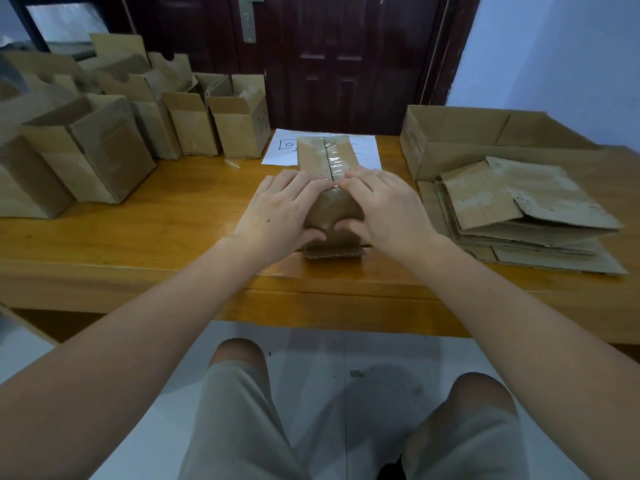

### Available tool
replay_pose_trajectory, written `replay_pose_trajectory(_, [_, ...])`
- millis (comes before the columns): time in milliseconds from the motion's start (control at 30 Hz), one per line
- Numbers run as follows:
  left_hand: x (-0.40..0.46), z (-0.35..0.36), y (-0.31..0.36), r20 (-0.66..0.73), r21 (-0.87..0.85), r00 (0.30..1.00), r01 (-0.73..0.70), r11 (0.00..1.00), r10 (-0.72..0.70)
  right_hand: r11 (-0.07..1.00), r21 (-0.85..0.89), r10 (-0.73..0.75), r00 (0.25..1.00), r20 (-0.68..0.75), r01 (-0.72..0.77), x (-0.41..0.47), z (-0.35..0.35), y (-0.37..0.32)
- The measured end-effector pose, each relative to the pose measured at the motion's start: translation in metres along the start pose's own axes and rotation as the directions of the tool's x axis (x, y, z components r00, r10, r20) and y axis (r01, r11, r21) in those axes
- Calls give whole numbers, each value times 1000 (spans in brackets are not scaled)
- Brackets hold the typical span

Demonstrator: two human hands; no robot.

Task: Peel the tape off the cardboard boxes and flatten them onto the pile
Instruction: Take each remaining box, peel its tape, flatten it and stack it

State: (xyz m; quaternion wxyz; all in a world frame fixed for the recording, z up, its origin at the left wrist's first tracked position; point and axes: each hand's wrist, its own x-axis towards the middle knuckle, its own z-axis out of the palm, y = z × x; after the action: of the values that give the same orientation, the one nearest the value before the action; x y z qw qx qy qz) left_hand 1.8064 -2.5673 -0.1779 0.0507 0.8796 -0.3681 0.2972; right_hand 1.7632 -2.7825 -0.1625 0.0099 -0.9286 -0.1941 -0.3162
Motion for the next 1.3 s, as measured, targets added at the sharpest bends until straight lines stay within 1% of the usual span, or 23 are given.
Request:
replay_pose_trajectory(100, [0, 0, 2, -19, 0, 1000, 10, 1000, -10, 999, 41, 22, 1000, -10, -22, -3, 3, -2])
replay_pose_trajectory(233, [0, -1, 2, -41, -20, 999, 2, 1000, -3, 993, 111, 27, 999, 18, -29, -10, 7, -6])
replay_pose_trajectory(367, [-1, 1, 2, -58, -34, 998, 12, 999, -14, 998, 66, -9, 1000, 23, 8, -12, 9, -11])
replay_pose_trajectory(500, [0, 2, 1, -74, -36, 997, 12, 999, -15, 996, 45, -77, 996, -54, 80, -14, 16, -18])
replay_pose_trajectory(633, [0, 2, 0, -70, -49, 997, 10, 999, -14, 985, 163, -38, 991, -125, 58, -14, 24, -21])
replay_pose_trajectory(733, [0, 0, -2, -50, -67, 999, 3, 998, -7, 979, 200, -14, 990, -141, 42, -14, 28, -23])
replay_pose_trajectory(900, [-1, -5, -2, -4, -54, 1000, 4, 999, -4, 983, 183, -8, 992, -122, 31, -14, 28, -26])
replay_pose_trajectory(1100, [-4, -5, 2, -30, -56, 999, 21, 998, -22, 984, 176, -12, 997, -72, 25, -13, 24, -26])
replay_pose_trajectory(1200, [-7, -5, 6, -34, -117, 999, 23, 993, -27, 976, 219, 0, 999, -50, 11, -13, 22, -25])
replay_pose_trajectory(1300, [-11, -5, 7, -9, -181, 1000, 16, 983, -18, 961, 276, 6, 1000, -27, 2, -13, 17, -24])
